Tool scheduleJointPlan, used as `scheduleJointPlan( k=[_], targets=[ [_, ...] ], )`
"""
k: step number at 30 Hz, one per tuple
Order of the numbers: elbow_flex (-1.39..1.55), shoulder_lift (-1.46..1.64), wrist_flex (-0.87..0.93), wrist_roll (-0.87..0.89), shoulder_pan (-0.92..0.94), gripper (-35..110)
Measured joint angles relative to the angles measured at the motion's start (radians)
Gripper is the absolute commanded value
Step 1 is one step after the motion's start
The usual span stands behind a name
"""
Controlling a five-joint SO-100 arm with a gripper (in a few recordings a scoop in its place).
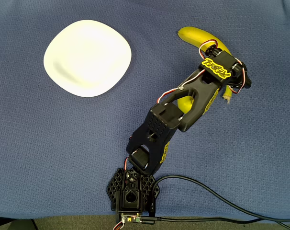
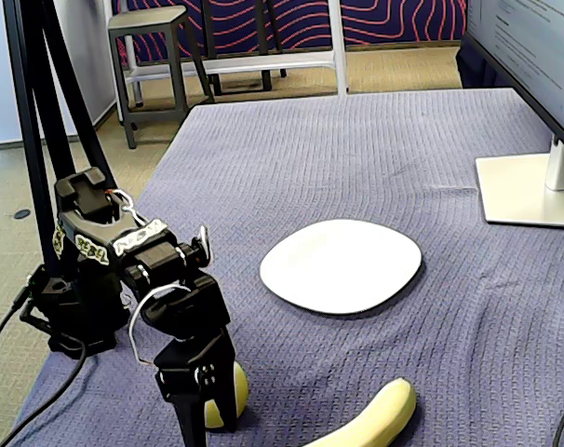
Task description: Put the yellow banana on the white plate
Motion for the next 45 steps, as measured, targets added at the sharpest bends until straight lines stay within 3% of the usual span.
scheduleJointPlan(
  k=[9, 12, 18, 28, 34, 45],
  targets=[
    [-0.043, -0.087, 0.008, 0.006, 0.028, 25],
    [-0.043, -0.106, -0.006, -0.005, 0.020, 19],
    [-0.055, -0.120, -0.021, -0.021, 0.015, 24],
    [-0.060, -0.183, -0.064, -0.031, 0.015, 16],
    [-0.095, -0.215, -0.074, -0.043, 0.015, 0],
    [-0.086, -0.213, -0.074, -0.046, 0.026, 0]
  ],
)
